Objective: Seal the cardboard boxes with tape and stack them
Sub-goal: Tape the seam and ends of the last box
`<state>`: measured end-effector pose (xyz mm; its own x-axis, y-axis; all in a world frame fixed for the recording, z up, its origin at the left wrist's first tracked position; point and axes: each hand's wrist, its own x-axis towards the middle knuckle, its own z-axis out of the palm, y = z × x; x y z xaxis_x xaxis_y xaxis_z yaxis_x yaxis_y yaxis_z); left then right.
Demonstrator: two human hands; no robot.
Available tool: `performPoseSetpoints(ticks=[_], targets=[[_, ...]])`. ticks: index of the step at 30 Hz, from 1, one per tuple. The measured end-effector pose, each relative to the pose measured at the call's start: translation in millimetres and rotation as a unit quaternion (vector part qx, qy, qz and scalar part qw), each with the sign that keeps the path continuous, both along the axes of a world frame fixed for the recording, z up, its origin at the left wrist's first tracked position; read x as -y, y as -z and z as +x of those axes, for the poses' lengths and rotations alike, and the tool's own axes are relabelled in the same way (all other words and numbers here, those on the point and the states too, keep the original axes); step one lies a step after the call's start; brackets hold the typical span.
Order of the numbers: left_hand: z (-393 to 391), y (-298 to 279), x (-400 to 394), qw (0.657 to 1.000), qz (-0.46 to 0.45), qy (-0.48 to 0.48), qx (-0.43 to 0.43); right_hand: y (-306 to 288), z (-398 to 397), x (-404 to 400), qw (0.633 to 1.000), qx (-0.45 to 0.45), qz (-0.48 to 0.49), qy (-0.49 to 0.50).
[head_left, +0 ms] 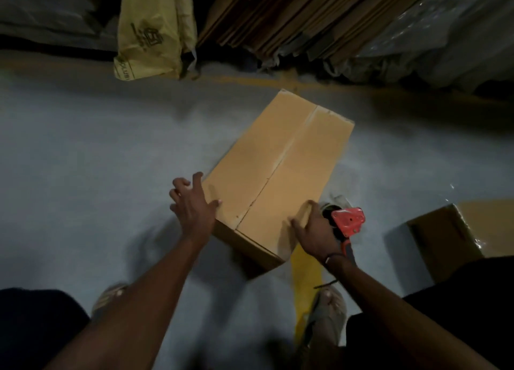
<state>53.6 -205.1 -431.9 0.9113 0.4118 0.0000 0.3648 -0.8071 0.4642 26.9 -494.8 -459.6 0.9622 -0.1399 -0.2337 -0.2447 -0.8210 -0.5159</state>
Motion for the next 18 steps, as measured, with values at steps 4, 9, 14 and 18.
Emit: performPoseSetpoints(ticks=[4, 9, 14, 18], targets=[[-38.9, 4.3, 72.6, 0.977, -0.154, -0.142, -0.048, -2.9, 56.6, 35.9, 0.986, -0.048, 0.092, 0.129], [-59.6, 18.8, 145.7, 0.928, -0.332, -0.151, -0.071, -10.1, 105.8, 48.7, 0.880, -0.212, 0.335, 0.262], [-57.6, 28.3, 148.2, 0.938, -0.318, -0.125, -0.053, 9.4, 98.7, 43.1, 0.939, -0.175, 0.229, 0.190], [-51.9, 18.5, 121.2, 0.939, -0.311, -0.119, -0.088, 7.9, 101.9, 45.7, 0.917, -0.167, 0.294, 0.210]])
